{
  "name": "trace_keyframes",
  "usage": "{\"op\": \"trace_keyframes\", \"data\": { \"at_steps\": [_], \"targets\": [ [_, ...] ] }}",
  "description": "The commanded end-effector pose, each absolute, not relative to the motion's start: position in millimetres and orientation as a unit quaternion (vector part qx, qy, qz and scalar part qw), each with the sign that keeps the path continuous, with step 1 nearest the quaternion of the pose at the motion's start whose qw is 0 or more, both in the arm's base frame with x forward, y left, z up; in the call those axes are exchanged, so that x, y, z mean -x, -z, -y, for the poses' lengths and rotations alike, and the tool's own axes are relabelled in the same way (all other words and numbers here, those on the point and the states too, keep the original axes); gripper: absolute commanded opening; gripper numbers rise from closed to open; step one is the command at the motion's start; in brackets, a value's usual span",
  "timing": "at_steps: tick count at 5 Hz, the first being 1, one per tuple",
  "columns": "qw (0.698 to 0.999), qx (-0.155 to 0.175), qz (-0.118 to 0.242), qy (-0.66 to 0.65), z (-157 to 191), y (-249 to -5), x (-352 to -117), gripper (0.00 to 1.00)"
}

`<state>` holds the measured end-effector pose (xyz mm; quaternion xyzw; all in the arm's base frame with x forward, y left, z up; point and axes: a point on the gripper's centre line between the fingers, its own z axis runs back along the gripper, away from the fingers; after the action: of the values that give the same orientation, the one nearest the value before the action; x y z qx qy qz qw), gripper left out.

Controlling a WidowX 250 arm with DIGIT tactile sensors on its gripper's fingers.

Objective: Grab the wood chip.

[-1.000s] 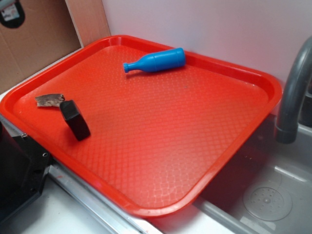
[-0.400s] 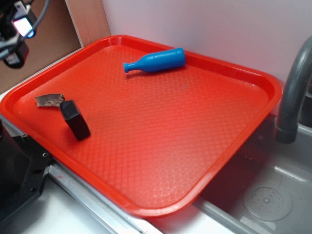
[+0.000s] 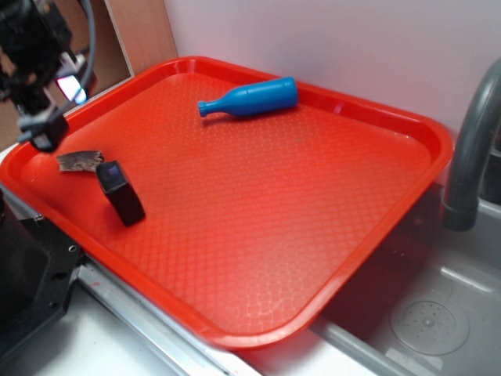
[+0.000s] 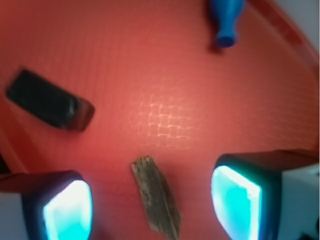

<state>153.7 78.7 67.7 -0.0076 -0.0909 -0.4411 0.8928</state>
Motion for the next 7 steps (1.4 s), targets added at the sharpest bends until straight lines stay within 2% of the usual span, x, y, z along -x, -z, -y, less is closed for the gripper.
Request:
{"op": "trace_keyframes", "data": {
  "at_steps": [1, 2, 3, 4, 5, 6, 7],
  "targets": [
    [0.867, -0.002, 0.09, 0.49, -86.3, -37.2, -161.0, 1.0],
    [0.849, -0.001, 0.075, 0.523, -88.4, -23.3, -156.9, 1.0],
    [0.855, -0.009, 0.056, 0.515, -88.7, -13.9, -158.4, 0.79],
    [0.855, -0.024, 0.045, 0.515, -87.4, -9.6, -160.1, 0.0],
    [0.855, -0.028, 0.035, 0.516, -87.0, -5.5, -160.4, 0.0],
    [0.87, -0.062, 0.016, 0.489, -83.4, -4.9, -164.2, 0.0],
    [0.913, -0.079, 0.04, 0.399, -73.7, -39.8, -174.0, 0.0]
  ]
}}
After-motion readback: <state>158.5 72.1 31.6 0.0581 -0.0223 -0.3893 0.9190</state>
